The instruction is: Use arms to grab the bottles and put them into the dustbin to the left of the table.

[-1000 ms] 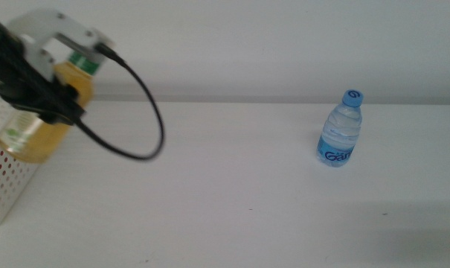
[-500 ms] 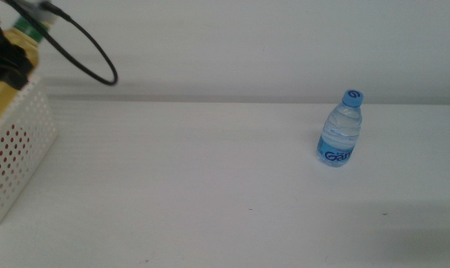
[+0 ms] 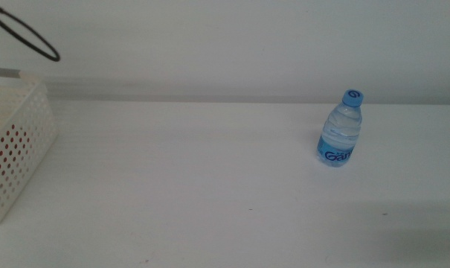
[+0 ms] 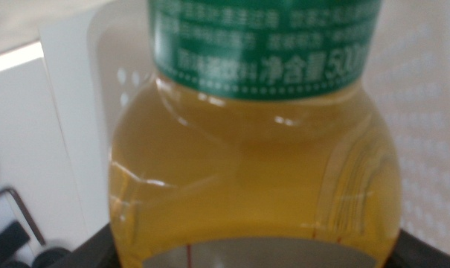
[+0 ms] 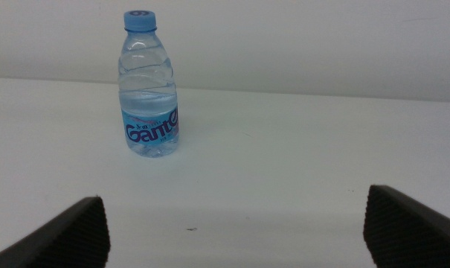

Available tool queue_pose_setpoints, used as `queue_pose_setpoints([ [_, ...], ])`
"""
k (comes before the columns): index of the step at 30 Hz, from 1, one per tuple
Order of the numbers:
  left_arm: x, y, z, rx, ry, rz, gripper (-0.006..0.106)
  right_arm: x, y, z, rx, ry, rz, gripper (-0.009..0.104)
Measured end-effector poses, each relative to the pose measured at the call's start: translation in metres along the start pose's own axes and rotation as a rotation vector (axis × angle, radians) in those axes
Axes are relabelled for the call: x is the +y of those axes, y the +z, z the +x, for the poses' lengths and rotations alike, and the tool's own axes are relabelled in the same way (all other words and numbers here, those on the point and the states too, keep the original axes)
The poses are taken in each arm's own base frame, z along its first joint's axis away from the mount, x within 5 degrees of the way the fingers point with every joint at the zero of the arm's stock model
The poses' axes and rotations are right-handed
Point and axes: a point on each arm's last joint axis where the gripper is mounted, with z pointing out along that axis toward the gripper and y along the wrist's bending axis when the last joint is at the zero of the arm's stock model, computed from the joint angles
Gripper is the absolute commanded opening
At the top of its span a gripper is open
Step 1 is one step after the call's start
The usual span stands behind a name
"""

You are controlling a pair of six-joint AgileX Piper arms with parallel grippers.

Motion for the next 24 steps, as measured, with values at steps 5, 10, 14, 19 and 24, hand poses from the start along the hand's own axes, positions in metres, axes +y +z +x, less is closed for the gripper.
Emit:
queue_pose_setpoints([
  [5, 0.014, 0.011, 0.01, 0.027, -0.038, 0.004, -0.002, 0.0, 0.0, 0.0, 0.0, 0.0, 0.0, 0.09],
  [10, 0.01, 0.027, 0.02, 0.081, -0.052, 0.04, -0.002, 0.0, 0.0, 0.0, 0.0, 0.0, 0.0, 0.09],
  [14, 0.005, 0.038, 0.028, 0.125, -0.056, 0.073, -0.002, 0.0, 0.0, 0.0, 0.0, 0.0, 0.0, 0.09],
  [19, 0.002, 0.042, 0.03, 0.136, -0.061, 0.086, -0.002, 0.0, 0.0, 0.0, 0.0, 0.0, 0.0, 0.09],
  [24, 0.002, 0.042, 0.03, 0.128, -0.071, 0.09, -0.002, 0.0, 0.0, 0.0, 0.0, 0.0, 0.0, 0.09],
])
